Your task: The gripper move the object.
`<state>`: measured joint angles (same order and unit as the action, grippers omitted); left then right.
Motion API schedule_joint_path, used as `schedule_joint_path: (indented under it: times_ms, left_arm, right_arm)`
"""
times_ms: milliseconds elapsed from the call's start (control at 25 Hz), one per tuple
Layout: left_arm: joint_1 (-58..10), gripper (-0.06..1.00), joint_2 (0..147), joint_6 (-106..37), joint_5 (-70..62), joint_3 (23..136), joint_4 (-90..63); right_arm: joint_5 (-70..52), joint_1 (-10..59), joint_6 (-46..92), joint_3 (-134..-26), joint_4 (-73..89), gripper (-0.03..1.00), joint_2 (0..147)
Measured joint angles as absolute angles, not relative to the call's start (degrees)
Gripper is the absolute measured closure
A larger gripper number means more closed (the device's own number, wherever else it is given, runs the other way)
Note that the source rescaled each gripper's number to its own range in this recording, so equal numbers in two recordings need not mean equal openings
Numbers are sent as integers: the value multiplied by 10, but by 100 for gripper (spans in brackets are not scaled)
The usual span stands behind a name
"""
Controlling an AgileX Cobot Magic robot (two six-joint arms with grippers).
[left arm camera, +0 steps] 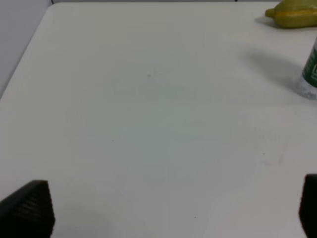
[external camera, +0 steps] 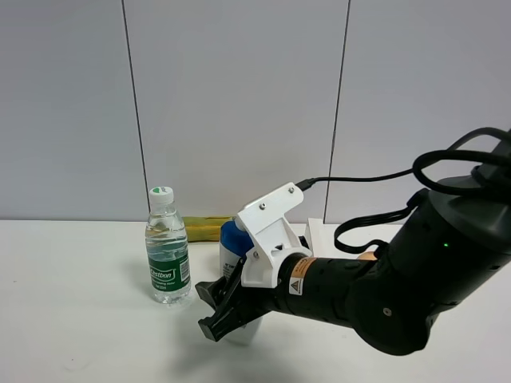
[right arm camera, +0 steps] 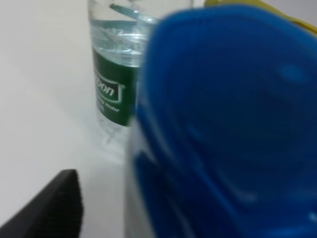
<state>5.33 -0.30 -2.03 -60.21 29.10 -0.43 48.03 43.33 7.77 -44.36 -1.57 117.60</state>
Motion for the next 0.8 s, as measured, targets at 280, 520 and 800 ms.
schedule_joint_path:
  times_ms: [280, 520, 800]
  left_arm:
    - [53, -6, -3, -20, -602, 291, -4]
    - [53, -6, -3, -20, -602, 291, -4]
    - [53, -6, -3, -20, -602, 291, -4]
  right_arm:
    - [455, 433, 78, -444, -15, 24, 1176]
    - [447, 433, 78, -444, -15, 23, 1172]
    - [403, 433, 82, -443, -33, 23, 1126]
